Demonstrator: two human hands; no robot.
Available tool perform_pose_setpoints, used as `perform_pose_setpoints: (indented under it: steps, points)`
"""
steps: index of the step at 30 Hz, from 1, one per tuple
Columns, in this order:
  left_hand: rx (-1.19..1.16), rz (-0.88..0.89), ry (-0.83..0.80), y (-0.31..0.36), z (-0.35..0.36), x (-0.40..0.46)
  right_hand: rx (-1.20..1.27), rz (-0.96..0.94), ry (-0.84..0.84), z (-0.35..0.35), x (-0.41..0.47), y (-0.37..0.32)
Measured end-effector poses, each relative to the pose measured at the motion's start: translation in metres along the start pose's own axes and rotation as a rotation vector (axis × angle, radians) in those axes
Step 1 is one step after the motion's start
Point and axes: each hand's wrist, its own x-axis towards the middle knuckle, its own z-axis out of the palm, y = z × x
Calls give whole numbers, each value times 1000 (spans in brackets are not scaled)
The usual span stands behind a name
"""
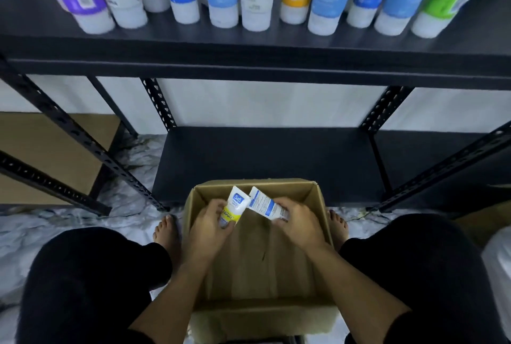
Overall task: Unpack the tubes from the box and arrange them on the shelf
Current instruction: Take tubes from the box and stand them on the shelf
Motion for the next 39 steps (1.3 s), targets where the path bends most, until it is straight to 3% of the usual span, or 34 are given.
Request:
perform_pose_setpoints:
  steps: [1,4,10,16,27,33,39]
  points:
    - [-119,-48,26,-25,1,10,46,-3,31,-3,-6,-4]
    - [-270,-29,99,-2,-17,-8,231,-25,150,-12,-25,-14]
    - [-403,11,347,50,-53,-22,527,-81,347,-32,-57,-51]
    - [-550,165,435,122,-111,-24,650,-202,523,-80,-75,-100]
    - [-574,552,556,271,-214,8,767,-502,767,-212,-95,-179]
    - [-542,609,576,326,-225,37,793,-582,881,-269,-94,-203]
    - [-511,574,601,336,-204,61,783,-577,953,-300,-83,-205]
